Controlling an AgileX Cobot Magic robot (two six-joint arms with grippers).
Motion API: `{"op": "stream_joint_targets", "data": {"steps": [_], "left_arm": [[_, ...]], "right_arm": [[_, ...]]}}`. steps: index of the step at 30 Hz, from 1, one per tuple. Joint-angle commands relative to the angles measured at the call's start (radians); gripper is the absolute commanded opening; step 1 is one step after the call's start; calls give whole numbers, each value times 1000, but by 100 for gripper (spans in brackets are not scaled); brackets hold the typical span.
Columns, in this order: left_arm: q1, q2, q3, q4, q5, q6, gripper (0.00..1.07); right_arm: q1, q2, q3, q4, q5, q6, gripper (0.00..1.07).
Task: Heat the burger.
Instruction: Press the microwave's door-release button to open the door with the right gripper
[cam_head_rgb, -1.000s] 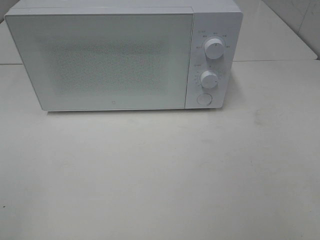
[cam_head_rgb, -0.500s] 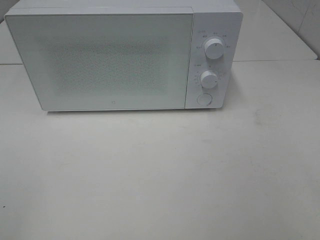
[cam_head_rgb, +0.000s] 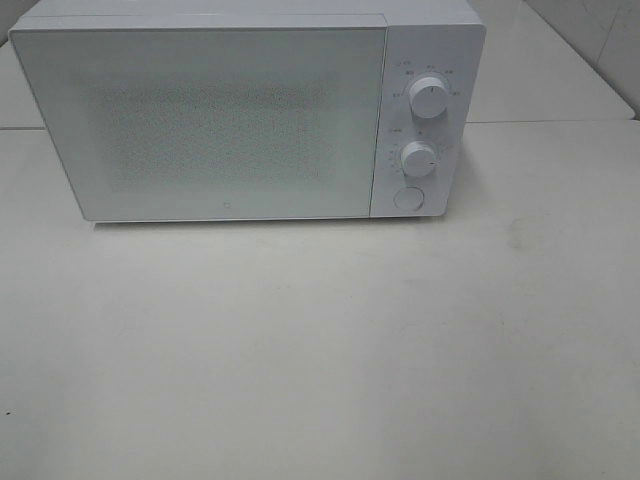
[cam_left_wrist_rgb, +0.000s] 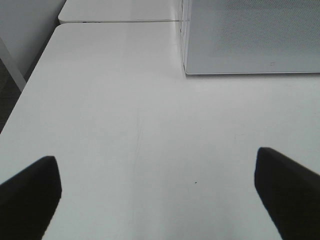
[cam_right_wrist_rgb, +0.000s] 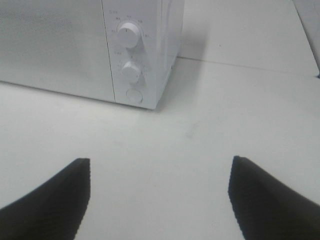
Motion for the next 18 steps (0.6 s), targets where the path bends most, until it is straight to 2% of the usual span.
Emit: {"op": "stream_joint_targets", "data": {"steps": [1,18], "left_arm": [[1,-20,3,-2,-9,-8,100],[1,-20,3,-2,-9,-8,100]], "right_arm": [[-8,91,19,3,-138,10,74],[-8,480,30,3,-564,11,74]]}}
